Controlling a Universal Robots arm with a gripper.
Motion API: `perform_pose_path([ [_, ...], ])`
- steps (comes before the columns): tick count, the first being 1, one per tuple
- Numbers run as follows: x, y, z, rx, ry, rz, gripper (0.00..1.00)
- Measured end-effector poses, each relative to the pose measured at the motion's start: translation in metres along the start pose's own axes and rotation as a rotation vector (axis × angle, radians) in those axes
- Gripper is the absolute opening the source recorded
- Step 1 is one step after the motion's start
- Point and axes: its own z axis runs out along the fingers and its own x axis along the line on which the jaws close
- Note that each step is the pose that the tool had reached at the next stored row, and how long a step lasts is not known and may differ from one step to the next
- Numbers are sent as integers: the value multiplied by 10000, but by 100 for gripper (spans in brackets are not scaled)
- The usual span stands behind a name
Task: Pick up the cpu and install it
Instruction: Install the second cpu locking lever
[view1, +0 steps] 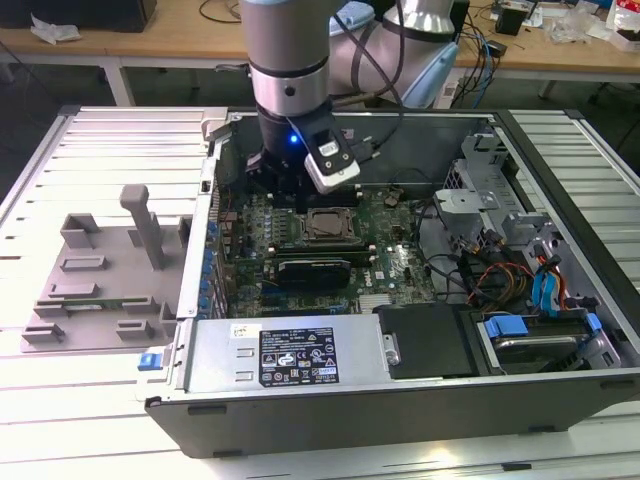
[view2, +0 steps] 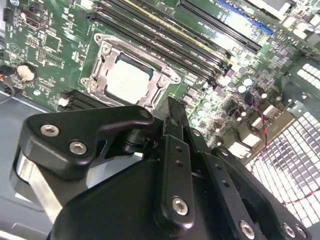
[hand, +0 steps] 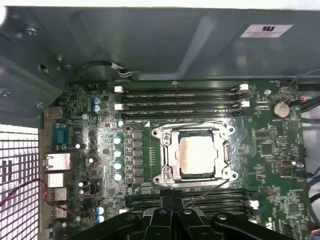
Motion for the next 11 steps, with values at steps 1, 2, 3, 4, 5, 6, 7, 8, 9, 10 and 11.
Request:
perform_pose_path([
  [1, -35, 1, 3, -1, 7, 3, 11],
  [2, -100, 3, 8, 1, 26, 4, 11],
  [3, -164, 5, 14, 1, 43, 6, 11],
  [4, -234, 8, 21, 3, 66, 9, 11],
  [5, -264, 9, 24, 3, 76, 10, 11],
  [6, -292, 9, 27, 4, 86, 11, 11],
  [7, -323, 9, 36, 3, 97, 11, 11],
  [8, -328, 8, 43, 3, 99, 12, 11],
  [9, -329, 5, 59, 4, 98, 13, 11],
  [10, -328, 1, 76, 4, 98, 13, 11],
  [11, -327, -3, 91, 5, 98, 12, 11],
])
